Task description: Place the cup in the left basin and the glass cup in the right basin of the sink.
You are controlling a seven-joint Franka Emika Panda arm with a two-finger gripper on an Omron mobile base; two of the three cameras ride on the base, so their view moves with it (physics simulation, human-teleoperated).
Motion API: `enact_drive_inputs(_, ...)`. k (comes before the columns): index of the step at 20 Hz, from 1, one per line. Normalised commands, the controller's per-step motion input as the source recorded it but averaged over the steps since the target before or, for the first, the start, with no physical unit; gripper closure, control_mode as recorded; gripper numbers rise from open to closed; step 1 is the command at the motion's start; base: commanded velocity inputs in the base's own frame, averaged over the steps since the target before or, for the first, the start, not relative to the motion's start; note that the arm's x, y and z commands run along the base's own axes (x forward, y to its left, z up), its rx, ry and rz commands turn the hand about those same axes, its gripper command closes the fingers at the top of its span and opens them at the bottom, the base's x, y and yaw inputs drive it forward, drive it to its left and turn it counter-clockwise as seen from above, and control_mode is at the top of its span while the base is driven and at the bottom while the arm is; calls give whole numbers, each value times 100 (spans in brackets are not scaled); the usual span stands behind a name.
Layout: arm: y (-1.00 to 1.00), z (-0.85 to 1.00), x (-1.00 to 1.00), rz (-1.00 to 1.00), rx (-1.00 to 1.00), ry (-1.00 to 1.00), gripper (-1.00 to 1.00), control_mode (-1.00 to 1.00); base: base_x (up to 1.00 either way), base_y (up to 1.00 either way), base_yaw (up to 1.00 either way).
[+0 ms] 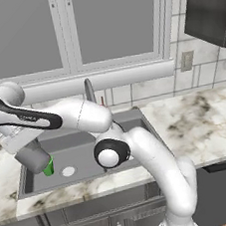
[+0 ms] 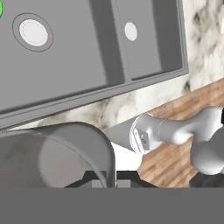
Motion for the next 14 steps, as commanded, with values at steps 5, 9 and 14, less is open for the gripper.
enact_drive_inputs(5,-38,13,-15,0,0,-13,100,-100,0,0,0)
enact_drive_inputs(9,-40,9,-16,0,0,-9,100,-100,0,0,0)
enact_drive_inputs(14,-40,7,-14,0,0,-6,100,-100,0,0,0)
